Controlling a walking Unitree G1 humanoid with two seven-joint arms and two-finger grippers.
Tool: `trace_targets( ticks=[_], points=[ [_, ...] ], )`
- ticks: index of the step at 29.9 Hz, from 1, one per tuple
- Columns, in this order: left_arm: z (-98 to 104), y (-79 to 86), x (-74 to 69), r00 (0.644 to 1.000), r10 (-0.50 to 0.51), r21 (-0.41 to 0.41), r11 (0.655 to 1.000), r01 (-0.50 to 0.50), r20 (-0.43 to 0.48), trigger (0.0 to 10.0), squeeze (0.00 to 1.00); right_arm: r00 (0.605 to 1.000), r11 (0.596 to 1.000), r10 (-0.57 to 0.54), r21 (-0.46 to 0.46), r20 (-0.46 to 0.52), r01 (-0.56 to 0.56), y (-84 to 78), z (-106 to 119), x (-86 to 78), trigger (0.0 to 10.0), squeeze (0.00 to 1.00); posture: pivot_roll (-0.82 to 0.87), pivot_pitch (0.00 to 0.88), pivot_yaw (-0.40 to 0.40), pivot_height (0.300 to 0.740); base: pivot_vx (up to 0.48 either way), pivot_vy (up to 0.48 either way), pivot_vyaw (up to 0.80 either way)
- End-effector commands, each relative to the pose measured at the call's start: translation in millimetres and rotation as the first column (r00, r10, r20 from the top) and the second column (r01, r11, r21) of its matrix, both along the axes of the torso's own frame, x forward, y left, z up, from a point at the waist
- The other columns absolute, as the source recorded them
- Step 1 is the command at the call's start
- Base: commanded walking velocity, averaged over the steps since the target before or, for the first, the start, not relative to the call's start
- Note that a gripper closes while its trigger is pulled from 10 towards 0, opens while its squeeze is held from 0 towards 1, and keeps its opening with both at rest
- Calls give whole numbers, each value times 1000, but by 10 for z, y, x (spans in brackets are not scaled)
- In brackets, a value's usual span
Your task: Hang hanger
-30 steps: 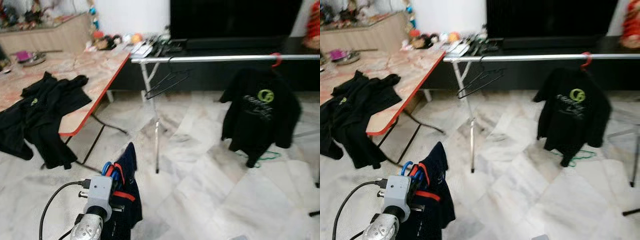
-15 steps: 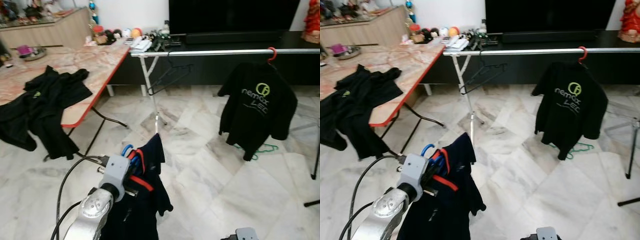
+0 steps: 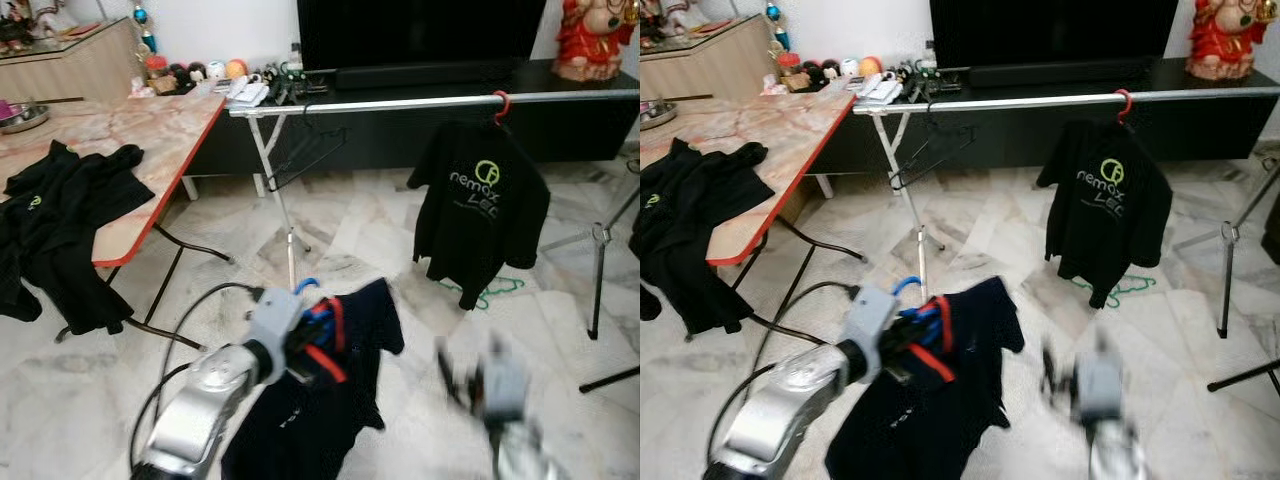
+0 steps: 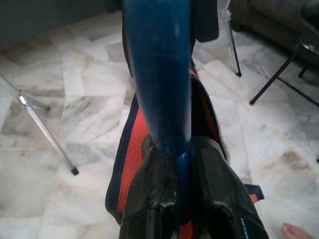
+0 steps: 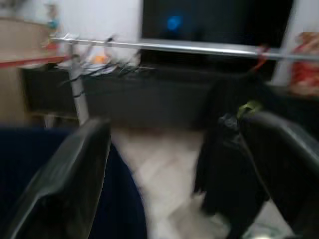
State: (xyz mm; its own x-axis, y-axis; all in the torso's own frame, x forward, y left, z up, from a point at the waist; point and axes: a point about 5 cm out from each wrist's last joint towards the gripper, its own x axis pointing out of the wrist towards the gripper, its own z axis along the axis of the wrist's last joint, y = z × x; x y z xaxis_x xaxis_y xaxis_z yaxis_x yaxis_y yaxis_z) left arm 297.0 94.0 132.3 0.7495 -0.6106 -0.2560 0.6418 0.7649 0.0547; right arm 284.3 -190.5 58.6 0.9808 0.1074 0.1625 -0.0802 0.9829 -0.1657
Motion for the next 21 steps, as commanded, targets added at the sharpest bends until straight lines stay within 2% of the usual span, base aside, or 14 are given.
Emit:
trace_targets(
  ticks=[1, 4, 8, 13, 16, 21],
  points=[
    [133, -78, 24, 998, -44, -19, 999, 45, 34, 10000, 0, 992, 998, 36, 46, -117, -31, 70, -282, -205, 10000, 0, 1, 16, 48, 740, 0, 0, 0],
    [174, -173, 36, 996, -79, -27, 996, 80, 38, 10000, 0, 991, 994, 69, 90, -118, -58, 101, -273, -211, 10000, 0, 4, 24, 42, 740, 0, 0, 0],
    [249, -263, 61, 993, -112, -40, 993, 114, 44, 10000, 0, 986, 993, 100, 79, -137, -89, 111, -292, -241, 10000, 0, 6, 39, 35, 740, 0, 0, 0],
    [383, -483, 94, 972, -223, -52, 972, 228, 77, 10000, 0, 963, 983, 169, 105, -210, -150, 120, -422, -342, 10000, 0, 7, 55, 31, 740, 0, 0, 0],
    [452, -578, 93, 958, -269, -58, 960, 275, 96, 10000, 0, 960, 985, 159, 101, -230, -139, 110, -464, -374, 10000, 0, 5, 63, 32, 740, 0, 0, 0],
    [529, -652, 116, 954, -279, -78, 954, 288, 110, 10000, 0, 959, 989, 132, 100, -249, -110, 91, -505, -405, 10000, 0, 5, 75, 31, 740, 0, 0, 0]
  ],
)
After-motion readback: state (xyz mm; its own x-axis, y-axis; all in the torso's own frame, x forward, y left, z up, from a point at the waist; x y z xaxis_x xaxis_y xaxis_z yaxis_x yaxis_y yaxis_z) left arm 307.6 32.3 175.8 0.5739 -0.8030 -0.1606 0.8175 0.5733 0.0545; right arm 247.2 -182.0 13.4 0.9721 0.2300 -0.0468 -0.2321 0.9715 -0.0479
